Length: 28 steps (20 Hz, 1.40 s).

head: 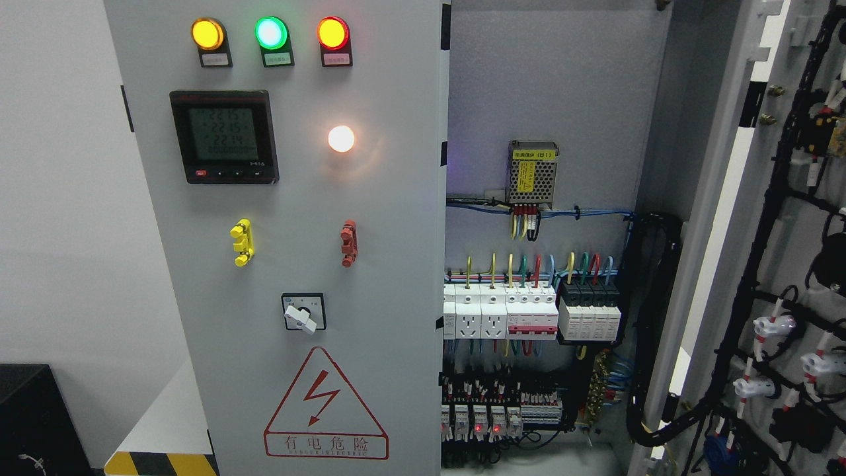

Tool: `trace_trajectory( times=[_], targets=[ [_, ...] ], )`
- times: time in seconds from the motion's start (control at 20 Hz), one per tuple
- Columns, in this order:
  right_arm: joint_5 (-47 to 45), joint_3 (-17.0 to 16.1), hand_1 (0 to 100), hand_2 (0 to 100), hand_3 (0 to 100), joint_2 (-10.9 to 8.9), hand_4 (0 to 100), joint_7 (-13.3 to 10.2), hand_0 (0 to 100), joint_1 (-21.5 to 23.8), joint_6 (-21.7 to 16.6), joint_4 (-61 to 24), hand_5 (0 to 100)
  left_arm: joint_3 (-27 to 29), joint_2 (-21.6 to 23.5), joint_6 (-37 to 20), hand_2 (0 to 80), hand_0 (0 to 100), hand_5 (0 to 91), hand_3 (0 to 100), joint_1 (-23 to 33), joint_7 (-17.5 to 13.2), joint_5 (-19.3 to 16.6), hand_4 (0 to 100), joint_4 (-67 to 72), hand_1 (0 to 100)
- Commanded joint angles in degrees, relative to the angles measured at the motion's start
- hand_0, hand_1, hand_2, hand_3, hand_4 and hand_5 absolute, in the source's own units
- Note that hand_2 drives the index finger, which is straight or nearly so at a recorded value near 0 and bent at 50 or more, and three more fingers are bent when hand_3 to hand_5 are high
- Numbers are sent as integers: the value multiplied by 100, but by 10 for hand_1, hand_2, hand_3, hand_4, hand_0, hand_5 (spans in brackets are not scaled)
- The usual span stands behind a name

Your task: Open door with both hands

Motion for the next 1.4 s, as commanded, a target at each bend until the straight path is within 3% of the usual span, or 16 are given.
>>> trace_trajectory(
  times=[0.0, 0.2, 0.35, 0.45, 0.6, 0.7, 0.95, 1.05, 1.25, 1.35],
  targets=[
    [-9, 375, 0, 0, 0, -183, 0, -5, 0, 1222, -63, -5062, 0, 2449, -880, 102, 0, 0, 0, 0, 11, 42, -1006, 0, 879, 0],
    [-9, 842, 0, 0, 0, -236, 0, -5, 0, 1654, -98, -6548, 0, 2300, -1002, 93, 0, 0, 0, 0, 11, 33, -1025, 0, 879, 0],
    [-9, 1236, 0, 0, 0, -245, 0, -14, 0, 2382, -658, -8006, 0, 2230, -1117, 128, 0, 0, 0, 0, 11, 42, -1051, 0, 871, 0],
    [-17, 1754, 0, 0, 0, -559, 0, -22, 0, 2822, -1307, -8772, 0, 2160, -1126, 198, 0, 0, 0, 0, 11, 42, -1060, 0, 862, 0],
    [-9, 2239, 0, 0, 0, -1009, 0, -22, 0, 2842, -2248, -9223, 0, 2212, -1126, 207, 0, 0, 0, 0, 11, 33, -963, 0, 827, 0],
    [-17, 2249, 0, 0, 0, -1089, 0, -22, 0, 2614, -2846, -9320, 0, 2247, -1135, 207, 0, 0, 0, 0, 11, 33, -867, 0, 791, 0],
    [-17, 2196, 0, 0, 0, -1036, 0, -40, 0, 1867, -4226, -9523, 0, 2300, -1214, 207, 0, 0, 0, 0, 2, 24, -515, 0, 783, 0],
    [-17, 2178, 0, 0, 0, -975, 0, -49, 0, 1420, -4553, -9523, 0, 2274, -1223, 199, 0, 0, 0, 0, 2, 24, -515, 0, 783, 0],
    [-26, 2073, 0, 0, 0, -405, 0, -75, 0, 252, -4380, -9505, 0, 2221, -1214, 199, 0, 0, 0, 0, 11, -2, -515, 0, 809, 0],
    [-35, 1942, 0, 0, 0, 16, 0, -75, 0, -425, -3347, -9496, 0, 2134, -1223, 199, 0, 0, 0, 0, 11, -11, -515, 0, 818, 0]
  ],
)
